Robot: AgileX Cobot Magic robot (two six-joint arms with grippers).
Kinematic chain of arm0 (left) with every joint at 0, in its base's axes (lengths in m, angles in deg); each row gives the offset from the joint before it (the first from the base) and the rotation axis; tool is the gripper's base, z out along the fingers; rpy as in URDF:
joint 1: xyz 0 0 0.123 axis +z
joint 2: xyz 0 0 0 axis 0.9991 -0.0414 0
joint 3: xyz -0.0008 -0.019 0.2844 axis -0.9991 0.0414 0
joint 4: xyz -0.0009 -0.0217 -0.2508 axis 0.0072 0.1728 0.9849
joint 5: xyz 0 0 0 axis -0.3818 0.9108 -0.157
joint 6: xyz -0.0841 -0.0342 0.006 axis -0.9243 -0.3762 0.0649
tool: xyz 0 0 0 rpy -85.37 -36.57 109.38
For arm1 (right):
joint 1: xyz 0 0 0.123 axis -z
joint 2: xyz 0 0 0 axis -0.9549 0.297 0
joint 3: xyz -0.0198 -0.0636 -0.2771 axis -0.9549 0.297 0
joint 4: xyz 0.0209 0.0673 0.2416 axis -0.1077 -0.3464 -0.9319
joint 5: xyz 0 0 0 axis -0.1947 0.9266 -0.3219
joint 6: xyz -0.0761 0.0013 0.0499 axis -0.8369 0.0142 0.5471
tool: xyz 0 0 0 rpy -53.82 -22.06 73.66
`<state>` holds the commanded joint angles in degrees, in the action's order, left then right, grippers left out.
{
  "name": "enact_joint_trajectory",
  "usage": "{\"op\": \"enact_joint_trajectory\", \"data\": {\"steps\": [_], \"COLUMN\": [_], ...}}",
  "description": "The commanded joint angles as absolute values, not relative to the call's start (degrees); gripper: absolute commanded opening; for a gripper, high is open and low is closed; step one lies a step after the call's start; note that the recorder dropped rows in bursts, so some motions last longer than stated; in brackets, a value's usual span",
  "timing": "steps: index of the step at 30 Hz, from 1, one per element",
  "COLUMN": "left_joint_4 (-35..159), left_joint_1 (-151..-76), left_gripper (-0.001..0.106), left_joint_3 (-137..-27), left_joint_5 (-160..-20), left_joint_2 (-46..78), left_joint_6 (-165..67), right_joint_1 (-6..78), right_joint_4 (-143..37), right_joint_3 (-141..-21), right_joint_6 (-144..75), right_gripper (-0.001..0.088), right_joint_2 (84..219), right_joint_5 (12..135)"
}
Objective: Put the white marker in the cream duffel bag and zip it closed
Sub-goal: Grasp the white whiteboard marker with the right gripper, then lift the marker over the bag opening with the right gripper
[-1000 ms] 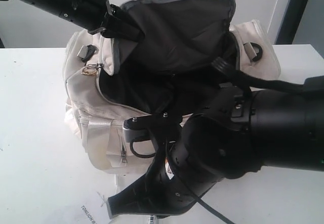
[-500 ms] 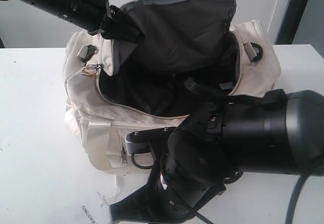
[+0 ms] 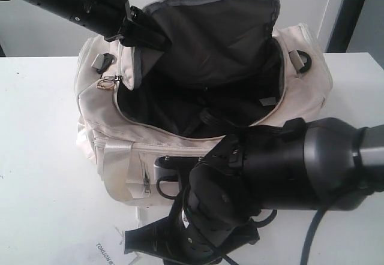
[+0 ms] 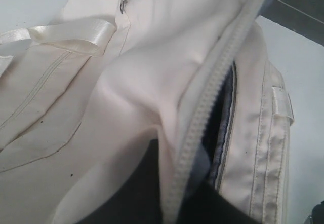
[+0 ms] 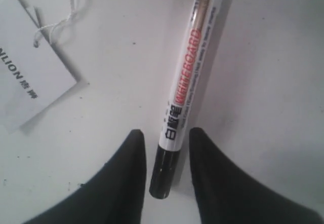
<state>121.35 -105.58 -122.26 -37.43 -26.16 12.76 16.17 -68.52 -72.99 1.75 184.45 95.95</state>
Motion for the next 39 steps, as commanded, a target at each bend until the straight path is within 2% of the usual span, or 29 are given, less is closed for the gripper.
{"op": "enact_joint_trajectory", "data": {"steps": [8, 17, 20, 24, 26, 39], "left_joint_4": [121.4, 121.4, 121.4, 121.4, 121.4, 121.4], "left_joint_1": [-105.6, -105.6, -105.6, -105.6, -105.6, -105.6], "left_gripper": [0.000, 0.000, 0.000, 0.000, 0.000, 0.000], "left_joint_3": [-122.3, -122.3, -122.3, -122.3, -122.3, -122.3], "left_joint_5": [-37.4, -37.4, -37.4, -37.4, -37.4, -37.5], "left_joint_2": [-26.2, -26.2, -26.2, -26.2, -26.2, -26.2], "left_joint_6": [12.8, 12.8, 12.8, 12.8, 12.8, 12.8], "right_joint_1": [16.2, 16.2, 16.2, 16.2, 16.2, 16.2], "right_joint_4": [-68.3, -68.1, -68.1, -68.1, -68.1, -64.3], "right_joint_3": [-73.0, -73.0, -73.0, -73.0, -73.1, -73.1], "right_joint_6": [1.6, 1.6, 1.6, 1.5, 1.0, -2.0], "right_gripper": [0.0292, 0.0247, 0.0189, 0.0043, 0.0000, 0.0000], "right_joint_2": [185.3, 187.6, 187.8, 187.4, 186.7, 177.9], "right_joint_5": [94.0, 95.9, 96.3, 96.8, 96.9, 96.0]}}
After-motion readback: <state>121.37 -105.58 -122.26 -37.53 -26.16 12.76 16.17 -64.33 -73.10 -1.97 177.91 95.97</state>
